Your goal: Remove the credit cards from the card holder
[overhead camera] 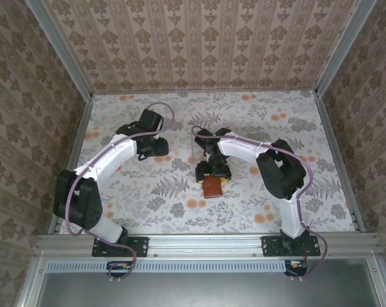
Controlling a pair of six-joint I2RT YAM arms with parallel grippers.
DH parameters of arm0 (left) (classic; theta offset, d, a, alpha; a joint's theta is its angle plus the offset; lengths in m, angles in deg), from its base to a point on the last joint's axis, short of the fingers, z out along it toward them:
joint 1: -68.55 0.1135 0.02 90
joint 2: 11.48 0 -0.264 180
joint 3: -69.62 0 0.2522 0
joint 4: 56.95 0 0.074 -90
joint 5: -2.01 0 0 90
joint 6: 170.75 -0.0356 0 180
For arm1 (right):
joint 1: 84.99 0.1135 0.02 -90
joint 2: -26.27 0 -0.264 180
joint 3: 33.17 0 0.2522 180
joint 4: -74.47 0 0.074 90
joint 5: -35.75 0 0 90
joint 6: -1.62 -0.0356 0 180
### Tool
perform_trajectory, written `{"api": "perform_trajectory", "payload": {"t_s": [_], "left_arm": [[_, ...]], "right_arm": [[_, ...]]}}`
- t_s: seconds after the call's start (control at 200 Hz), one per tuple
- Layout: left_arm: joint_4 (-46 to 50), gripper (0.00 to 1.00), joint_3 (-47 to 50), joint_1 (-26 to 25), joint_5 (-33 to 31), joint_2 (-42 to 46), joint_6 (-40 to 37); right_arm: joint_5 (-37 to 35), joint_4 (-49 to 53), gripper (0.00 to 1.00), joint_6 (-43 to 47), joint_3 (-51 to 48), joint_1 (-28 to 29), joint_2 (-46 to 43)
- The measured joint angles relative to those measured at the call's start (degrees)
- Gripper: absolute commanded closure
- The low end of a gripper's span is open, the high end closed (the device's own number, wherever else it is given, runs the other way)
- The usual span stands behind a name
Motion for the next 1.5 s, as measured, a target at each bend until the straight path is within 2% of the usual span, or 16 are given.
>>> {"api": "perform_trajectory", "payload": {"t_s": [0.11,0.24,0.515,0.79,1.02,1.5], "left_arm": [[-0.1,0.58,0.0,-2.8,0.1,0.0,1.6],[-0.6,0.64,0.4,-5.1,1.0,0.0,4.4],[-1.8,0.67,0.9,-10.3,2.4,-2.1,12.0],[-1.9,0.67,-3.0,-19.5,2.3,-10.6,20.6],[-1.0,0.67,-8.8,-25.5,1.7,-16.4,26.7],[5.7,0.63,-17.2,-30.1,1.0,-26.0,32.8]], "right_arm": [[0.4,-1.9,0.12,-0.1,-1.0,-0.5,-1.2],[2.3,-4.5,0.15,-0.2,-4.2,-2.6,-5.5],[11.9,-15.0,0.2,-2.3,-16.0,-11.4,-15.6],[15.8,-18.0,0.24,-1.2,-21.0,-17.2,-16.1],[16.5,-19.2,0.27,0.4,-23.3,-19.1,-16.2],[16.9,-20.4,0.29,3.4,-24.7,-21.7,-16.9]]}}
